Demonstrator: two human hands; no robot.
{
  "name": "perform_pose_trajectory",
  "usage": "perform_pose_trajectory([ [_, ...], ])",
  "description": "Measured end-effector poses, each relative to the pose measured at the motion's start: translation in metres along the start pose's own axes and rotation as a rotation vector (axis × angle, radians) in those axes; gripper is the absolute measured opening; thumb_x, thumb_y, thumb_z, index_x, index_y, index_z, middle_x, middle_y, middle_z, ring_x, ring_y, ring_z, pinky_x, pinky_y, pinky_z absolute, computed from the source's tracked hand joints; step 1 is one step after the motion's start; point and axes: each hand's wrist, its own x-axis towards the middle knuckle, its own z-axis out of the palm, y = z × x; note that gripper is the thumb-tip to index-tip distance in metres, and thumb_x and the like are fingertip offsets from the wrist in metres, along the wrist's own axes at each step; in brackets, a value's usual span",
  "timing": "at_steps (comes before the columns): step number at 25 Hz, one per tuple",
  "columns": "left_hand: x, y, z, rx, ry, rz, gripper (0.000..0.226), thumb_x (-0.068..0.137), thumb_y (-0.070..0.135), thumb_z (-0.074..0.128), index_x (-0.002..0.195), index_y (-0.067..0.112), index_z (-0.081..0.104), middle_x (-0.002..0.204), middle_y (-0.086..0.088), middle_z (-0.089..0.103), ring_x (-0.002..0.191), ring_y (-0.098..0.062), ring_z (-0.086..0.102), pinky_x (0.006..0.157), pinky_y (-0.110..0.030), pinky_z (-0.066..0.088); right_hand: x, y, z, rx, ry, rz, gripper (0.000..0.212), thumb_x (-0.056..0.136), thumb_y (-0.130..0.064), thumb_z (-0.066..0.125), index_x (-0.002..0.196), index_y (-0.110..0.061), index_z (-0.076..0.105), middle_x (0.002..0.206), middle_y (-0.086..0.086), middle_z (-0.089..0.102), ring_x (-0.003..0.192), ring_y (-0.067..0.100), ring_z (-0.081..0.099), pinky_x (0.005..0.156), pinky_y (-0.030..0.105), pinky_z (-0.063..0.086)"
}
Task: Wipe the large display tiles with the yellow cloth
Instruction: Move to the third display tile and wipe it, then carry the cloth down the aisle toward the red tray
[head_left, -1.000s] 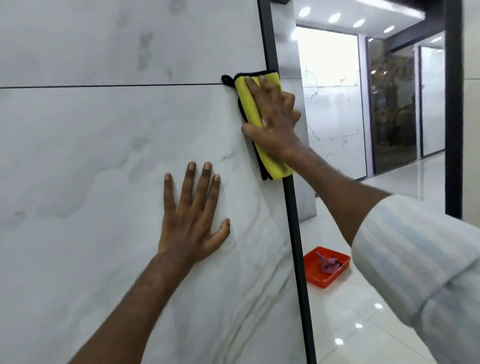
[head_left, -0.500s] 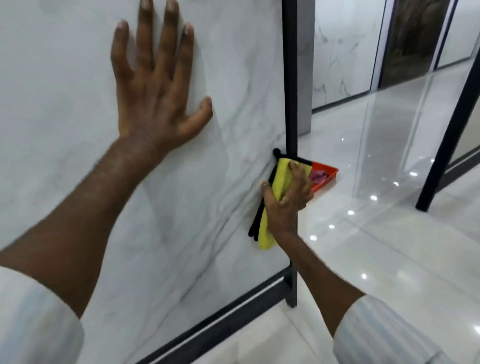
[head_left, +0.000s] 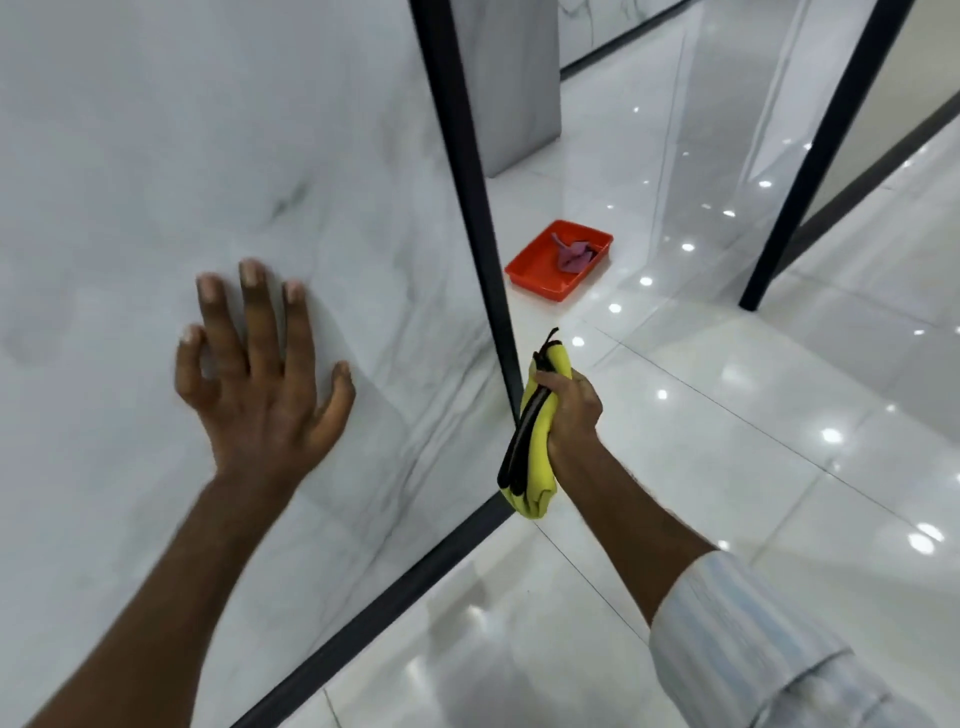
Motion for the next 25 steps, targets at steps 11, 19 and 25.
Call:
perform_pose_trajectory([
  [11,0.175,0.139,-0.215,-1.285,-1.038,-0.441,0.034,0.106,0.010,0.060,0.135,0.028,0.060,0.144,0.001,0.063,0.134,-0.011,0.057,0.123,-0.039,0.038,-0.136,-0.348,-0.076,-1.080,0.098,-0.941,0.037,0.066,-0.014,0.077,0.101,-0.026,0.078,0.081,-0.006,0.068,0.080,0.026,0.064,0.072,0.039,0.047],
  [19,0.303,0.285,-0.290,-1.555,-0.956,-0.071,0.038,0.105,0.005,0.060,0.138,0.021,0.060,0.134,0.006,0.064,0.119,-0.003,0.061,0.110,-0.029,0.045,-0.202,-0.542,-0.176,-1.065,0.342,-1.139,0.033,0.075,-0.019,0.073,0.109,-0.020,0.076,0.084,-0.002,0.071,0.081,0.025,0.059,0.076,0.041,0.047],
  [25,0.340,0.386,-0.319,-1.741,-0.969,0.220,0.039,0.104,0.005,0.062,0.140,0.019,0.060,0.130,-0.002,0.069,0.119,-0.016,0.064,0.106,-0.033,0.050,-0.294,-0.569,-0.259,-0.944,0.652,-0.985,0.036,0.075,-0.005,0.077,0.109,-0.017,0.076,0.098,-0.001,0.074,0.096,0.027,0.062,0.088,0.047,0.051],
])
